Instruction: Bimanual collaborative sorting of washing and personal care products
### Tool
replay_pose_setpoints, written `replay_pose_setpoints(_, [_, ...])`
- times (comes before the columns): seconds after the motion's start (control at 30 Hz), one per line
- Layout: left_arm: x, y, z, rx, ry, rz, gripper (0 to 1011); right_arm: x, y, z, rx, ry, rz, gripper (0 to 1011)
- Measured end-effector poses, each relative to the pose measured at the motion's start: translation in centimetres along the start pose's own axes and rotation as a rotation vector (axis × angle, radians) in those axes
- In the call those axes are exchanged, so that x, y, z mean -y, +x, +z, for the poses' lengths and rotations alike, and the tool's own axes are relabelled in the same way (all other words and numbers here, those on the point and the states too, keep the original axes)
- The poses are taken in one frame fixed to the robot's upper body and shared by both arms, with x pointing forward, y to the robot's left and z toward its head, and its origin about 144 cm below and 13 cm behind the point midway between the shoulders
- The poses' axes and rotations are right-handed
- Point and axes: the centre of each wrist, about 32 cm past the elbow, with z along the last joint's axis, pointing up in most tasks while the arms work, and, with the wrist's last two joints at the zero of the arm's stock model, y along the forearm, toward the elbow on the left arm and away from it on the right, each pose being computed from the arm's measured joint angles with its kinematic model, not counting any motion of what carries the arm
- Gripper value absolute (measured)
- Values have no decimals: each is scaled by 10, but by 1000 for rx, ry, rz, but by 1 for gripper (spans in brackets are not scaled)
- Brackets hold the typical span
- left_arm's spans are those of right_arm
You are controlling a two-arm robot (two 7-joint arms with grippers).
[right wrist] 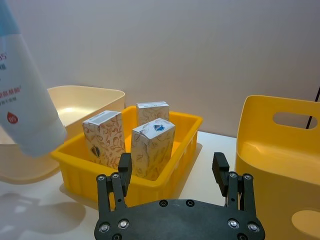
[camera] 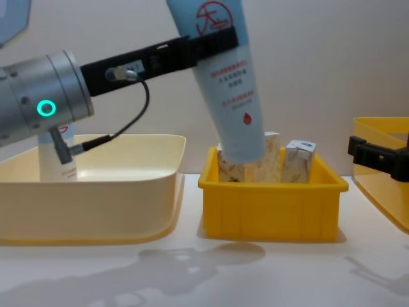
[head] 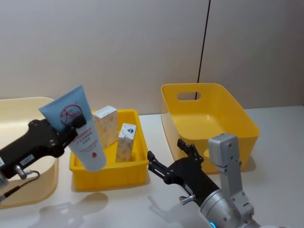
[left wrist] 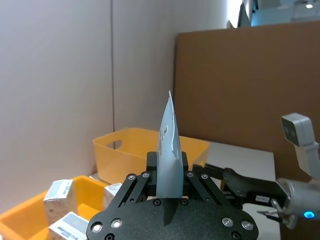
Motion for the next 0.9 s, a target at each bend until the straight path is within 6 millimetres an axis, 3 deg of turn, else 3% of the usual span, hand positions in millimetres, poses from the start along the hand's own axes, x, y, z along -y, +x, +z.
replay_pose_setpoints(0.57, [10,-5,-7,41,58,-54,229,1,1,0,-3,0,7,1001])
replay_pose_setpoints(0.9, [12,-6,-8,49,70,-63,227,7,16,8,-25,-11,86,1001])
